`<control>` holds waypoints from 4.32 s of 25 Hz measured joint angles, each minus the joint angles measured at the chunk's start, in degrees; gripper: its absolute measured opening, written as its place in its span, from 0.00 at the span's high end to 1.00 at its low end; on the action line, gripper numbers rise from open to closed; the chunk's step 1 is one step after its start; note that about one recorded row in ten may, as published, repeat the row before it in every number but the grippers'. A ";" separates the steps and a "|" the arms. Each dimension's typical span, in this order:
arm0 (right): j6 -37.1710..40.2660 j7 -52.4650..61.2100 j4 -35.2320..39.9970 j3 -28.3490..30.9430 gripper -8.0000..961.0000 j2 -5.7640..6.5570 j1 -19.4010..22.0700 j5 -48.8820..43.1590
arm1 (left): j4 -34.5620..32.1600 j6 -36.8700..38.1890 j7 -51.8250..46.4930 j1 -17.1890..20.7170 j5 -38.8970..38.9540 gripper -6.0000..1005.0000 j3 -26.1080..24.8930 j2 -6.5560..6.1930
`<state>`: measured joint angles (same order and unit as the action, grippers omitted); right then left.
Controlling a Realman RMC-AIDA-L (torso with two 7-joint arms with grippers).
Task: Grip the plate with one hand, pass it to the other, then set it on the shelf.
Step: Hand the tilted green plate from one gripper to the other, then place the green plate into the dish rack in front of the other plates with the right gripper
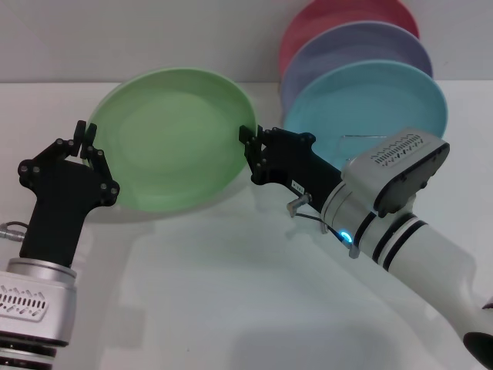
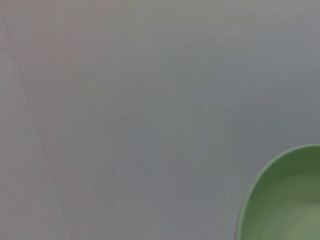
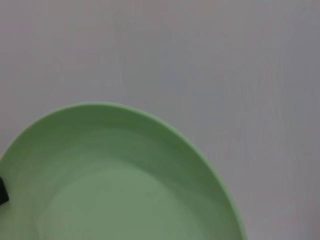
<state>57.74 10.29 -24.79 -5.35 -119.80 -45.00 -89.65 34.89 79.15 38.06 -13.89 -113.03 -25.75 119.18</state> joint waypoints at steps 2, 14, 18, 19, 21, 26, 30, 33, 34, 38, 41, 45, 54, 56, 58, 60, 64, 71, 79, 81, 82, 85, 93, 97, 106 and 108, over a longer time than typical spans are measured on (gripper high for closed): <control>-0.07 0.00 0.00 0.02 0.93 0.00 0.00 0.00 | -0.03 0.04 0.00 0.00 0.00 0.96 0.02 0.00; -0.18 0.01 0.01 0.17 0.95 0.01 -0.06 0.00 | -0.41 0.13 0.00 -0.18 0.08 0.96 0.43 0.00; -0.19 -0.01 0.00 0.39 0.96 0.01 -0.09 0.00 | -0.44 0.13 0.00 -0.18 0.07 0.96 0.44 0.00; -0.19 -0.01 0.00 0.39 0.96 0.01 -0.09 0.00 | -0.44 0.13 0.00 -0.18 0.07 0.96 0.44 0.00; -0.19 -0.01 0.00 0.65 0.96 0.01 -0.09 0.00 | -0.44 0.13 0.00 -0.21 0.05 0.96 0.47 0.00; -0.23 -0.01 0.01 0.90 0.96 0.01 -0.09 0.01 | -0.51 0.13 0.00 -0.24 0.05 0.96 0.96 -0.09; -0.25 -0.01 0.00 1.29 0.96 0.00 -0.03 0.00 | -0.52 0.12 -0.01 -0.22 -0.02 0.96 1.23 -0.24; -0.26 -0.01 0.00 1.49 0.96 0.00 0.06 0.00 | -0.53 0.21 -0.27 -0.08 -0.04 0.96 1.11 -0.32; -0.26 -0.01 0.00 1.49 0.96 0.00 0.06 0.00 | -0.53 0.23 -0.36 -0.06 -0.03 0.94 1.03 -0.36; -0.27 -0.01 0.01 1.56 0.96 0.01 0.08 0.00 | -0.53 0.77 -0.53 -0.01 -0.03 0.85 0.90 -0.42; -0.27 -0.01 0.01 1.57 0.96 0.00 0.09 0.00 | -0.53 2.19 -0.75 0.11 0.09 0.67 0.84 -0.46; -0.27 -0.02 0.02 1.58 0.96 0.00 0.09 0.00 | -0.58 4.53 -2.02 0.63 0.28 0.67 0.01 -0.56; 4.61 -4.32 0.15 1.58 0.96 0.00 0.46 -1.72 | -7.03 11.50 -28.88 2.07 0.11 0.67 -9.75 -0.95; 8.28 -4.45 0.72 1.58 0.96 0.01 1.04 -3.79 | -9.57 11.61 -36.57 1.70 0.09 0.67 -11.92 -1.08; 14.33 -4.62 2.40 1.58 0.97 0.10 2.60 -6.31 | -13.60 11.56 -44.80 0.57 0.02 0.67 -13.85 -1.14; 18.83 -5.92 3.17 1.57 0.97 0.23 3.98 -7.01 | -14.49 11.47 -46.08 0.28 0.02 0.67 -14.14 -1.14; 25.68 -10.52 3.58 1.57 0.97 0.33 6.39 -7.45 | -16.82 11.00 -49.88 -0.65 -0.02 0.68 -14.42 -1.14; 36.07 -17.50 7.55 1.57 0.96 0.58 11.05 -7.48 | -17.03 10.91 -57.55 -0.42 -0.60 0.68 -14.13 -1.86; 43.43 -16.49 23.81 1.57 0.97 0.74 14.52 -7.07 | -16.87 10.94 -60.03 0.24 -3.94 0.68 -14.06 -1.66; 44.25 -15.85 25.30 1.57 0.97 0.79 14.79 -7.06 | -16.80 10.85 -59.83 0.23 -3.95 0.68 -14.07 -1.32; 44.25 -15.85 25.30 1.57 0.97 0.79 14.79 -7.06 | -16.80 10.85 -59.83 0.23 -3.95 0.68 -14.07 -1.32; 47.09 -14.44 30.10 1.54 0.97 0.79 15.52 -7.05 | -16.36 10.29 -59.74 0.13 -3.95 0.68 -14.07 -1.18; 45.62 -14.55 35.91 0.77 0.97 0.84 15.74 -7.42 | -13.28 9.28 -59.67 1.51 -3.95 0.68 -13.19 -0.76; 44.66 -14.54 36.26 0.05 0.97 1.06 16.21 -7.48 | -12.37 9.23 -58.50 1.94 -3.95 0.68 -12.48 -0.64; 45.97 -14.64 36.36 -1.29 0.97 0.88 18.20 -7.54 | -10.20 9.21 -56.46 2.90 -3.95 0.68 -11.96 -0.75; 46.15 -15.06 36.29 -1.33 0.97 0.81 18.78 -7.56 | -10.19 9.35 -56.57 3.04 -3.95 0.69 -11.57 -0.79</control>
<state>103.89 -4.77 11.50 -6.68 -118.98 -26.21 -97.20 24.70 88.51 -18.51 -10.85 -116.98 -37.32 118.38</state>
